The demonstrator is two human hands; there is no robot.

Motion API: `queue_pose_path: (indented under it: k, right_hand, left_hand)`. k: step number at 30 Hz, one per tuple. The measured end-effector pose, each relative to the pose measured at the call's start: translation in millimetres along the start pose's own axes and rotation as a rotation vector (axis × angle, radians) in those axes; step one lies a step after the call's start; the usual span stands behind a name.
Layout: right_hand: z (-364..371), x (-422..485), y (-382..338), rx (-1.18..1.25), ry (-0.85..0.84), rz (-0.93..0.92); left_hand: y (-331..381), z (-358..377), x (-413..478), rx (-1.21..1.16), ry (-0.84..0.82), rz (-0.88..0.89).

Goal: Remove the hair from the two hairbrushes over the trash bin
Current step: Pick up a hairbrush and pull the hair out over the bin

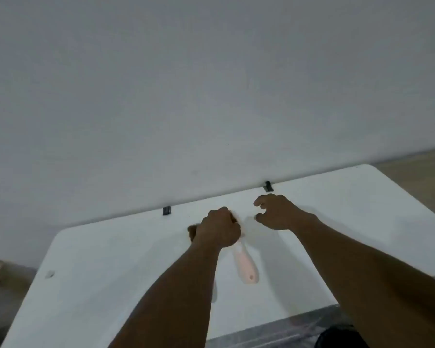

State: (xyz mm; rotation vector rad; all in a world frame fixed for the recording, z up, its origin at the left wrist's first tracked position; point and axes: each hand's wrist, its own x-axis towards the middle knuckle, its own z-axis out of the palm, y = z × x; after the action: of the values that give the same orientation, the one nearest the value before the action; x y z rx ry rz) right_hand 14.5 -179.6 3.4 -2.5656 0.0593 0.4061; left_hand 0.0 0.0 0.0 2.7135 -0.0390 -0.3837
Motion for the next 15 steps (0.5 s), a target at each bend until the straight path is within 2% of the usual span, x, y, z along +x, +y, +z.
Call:
queue_pose_path:
  k: [4, 10, 15]
  right_hand:
    - [38.5, -1.9, 31.4, 0.032, -0.066, 0.065]
    - [66.8, -4.9, 59.5, 0.087, 0.036, 0.117]
    - [56.6, -5.5, 65.5, 0.089, 0.07, 0.132]
  left_hand:
    - [-8.2, 52.0, -0.9, -0.006, -0.048, -0.115]
    - [-7.8, 90.8, 2.6, -0.042, -0.088, -0.207]
    - [0.4, 88.6, 4.5, -0.165, -0.097, -0.226]
